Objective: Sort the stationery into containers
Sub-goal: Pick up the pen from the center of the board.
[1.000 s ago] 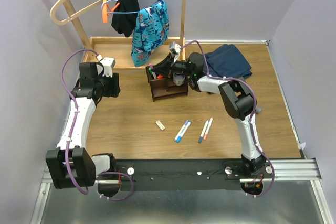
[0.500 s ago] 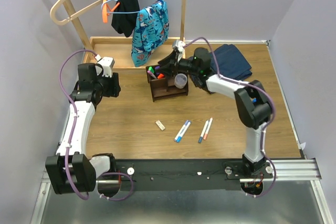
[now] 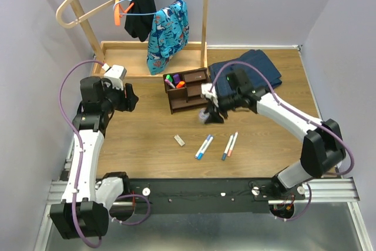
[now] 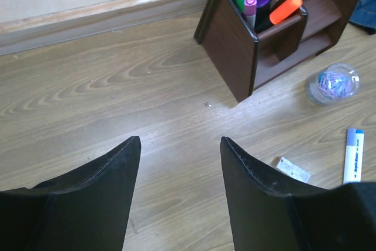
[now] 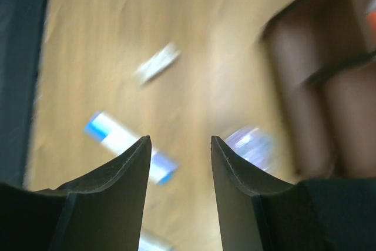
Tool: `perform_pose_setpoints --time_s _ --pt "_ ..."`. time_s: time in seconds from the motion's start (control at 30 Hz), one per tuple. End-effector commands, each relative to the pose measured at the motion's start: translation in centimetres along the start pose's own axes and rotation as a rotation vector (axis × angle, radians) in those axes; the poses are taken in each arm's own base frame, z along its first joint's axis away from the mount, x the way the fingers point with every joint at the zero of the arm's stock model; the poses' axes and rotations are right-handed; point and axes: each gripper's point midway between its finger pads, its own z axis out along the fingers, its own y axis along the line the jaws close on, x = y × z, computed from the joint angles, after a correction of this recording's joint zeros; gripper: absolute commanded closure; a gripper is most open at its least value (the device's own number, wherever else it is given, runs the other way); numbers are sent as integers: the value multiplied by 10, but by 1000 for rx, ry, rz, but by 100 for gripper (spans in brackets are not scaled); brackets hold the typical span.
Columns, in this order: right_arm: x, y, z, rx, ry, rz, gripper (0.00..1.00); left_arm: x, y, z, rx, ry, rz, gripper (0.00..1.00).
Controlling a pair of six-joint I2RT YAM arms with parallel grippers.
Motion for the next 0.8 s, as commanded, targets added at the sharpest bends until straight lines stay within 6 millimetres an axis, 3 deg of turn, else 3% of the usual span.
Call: perform_pose_setpoints --time_s 0.0,0.1,0.33,0.47,0.5,0.57,0.7,0.77 --pt "49 55 -16 -32 135 173 46 9 -15 -5 60 -4 -7 34" --pt "64 58 -15 -22 175 169 46 11 -19 -8 70 6 2 34" --pt "85 31 -14 83 258 113 46 21 -35 -16 129 52 84 34" --pt "88 9 -22 210 259 193 46 41 -60 -23 248 131 215 34" --pt "90 9 -27 187 270 126 46 43 -67 -24 277 144 248 34" --pt "108 39 -36 60 348 53 47 49 -72 -26 306 171 292 34" --pt "134 64 -58 -55 461 -193 53 49 -73 -20 306 170 298 34" --pt "144 87 -64 -156 495 -196 53 47 -73 -16 303 163 288 34"
